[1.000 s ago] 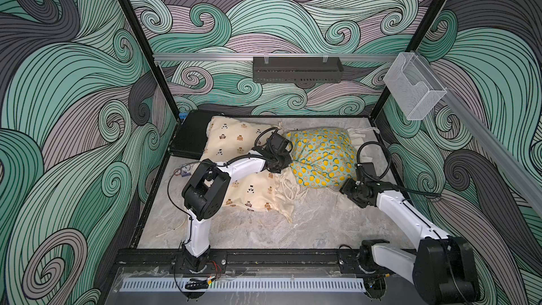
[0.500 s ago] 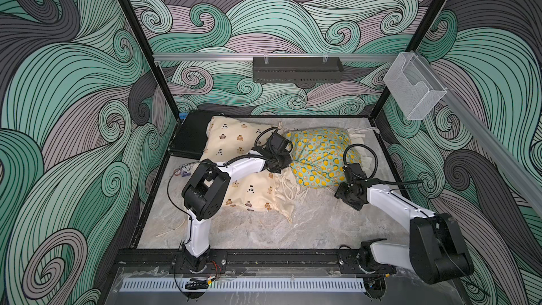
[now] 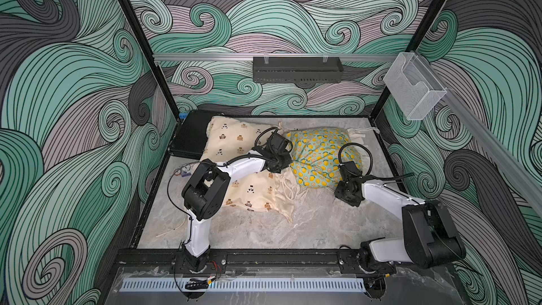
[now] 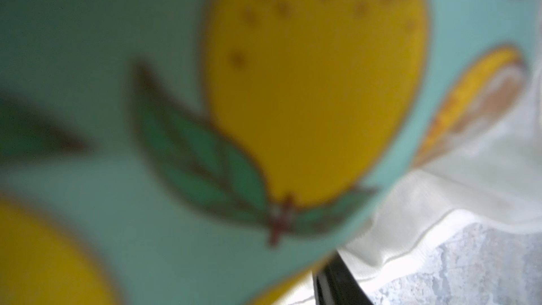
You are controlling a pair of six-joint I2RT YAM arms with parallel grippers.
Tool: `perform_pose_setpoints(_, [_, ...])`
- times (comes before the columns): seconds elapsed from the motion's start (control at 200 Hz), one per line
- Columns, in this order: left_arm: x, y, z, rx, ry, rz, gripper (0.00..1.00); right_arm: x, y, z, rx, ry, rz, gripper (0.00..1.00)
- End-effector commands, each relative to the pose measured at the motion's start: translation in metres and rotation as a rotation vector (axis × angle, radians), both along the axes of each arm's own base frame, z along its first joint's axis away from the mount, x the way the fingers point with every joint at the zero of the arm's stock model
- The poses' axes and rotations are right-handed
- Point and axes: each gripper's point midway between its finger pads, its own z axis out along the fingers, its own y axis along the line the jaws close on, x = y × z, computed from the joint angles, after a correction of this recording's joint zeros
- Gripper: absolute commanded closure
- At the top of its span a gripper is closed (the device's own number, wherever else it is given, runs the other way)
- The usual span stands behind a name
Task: Zip up pillowcases
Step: Adjust the pillowcase at the center of the board.
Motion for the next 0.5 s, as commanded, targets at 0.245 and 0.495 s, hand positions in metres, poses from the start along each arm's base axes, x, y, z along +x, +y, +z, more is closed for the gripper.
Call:
perform_pose_setpoints(0.245, [-0.007, -0.008, 0.067, -0.109, -0.055, -0.012, 1.0, -0.001, -0.013, 0.051, -0.02, -0.151, -0.025, 1.0])
perform_pose_setpoints(0.495, [-0.026, 0.019, 0.134, -0.2, -0.153, 0.049, 1.0, -0.028, -0.032, 0.121, 0.052, -0.344, -0.087, 1.0])
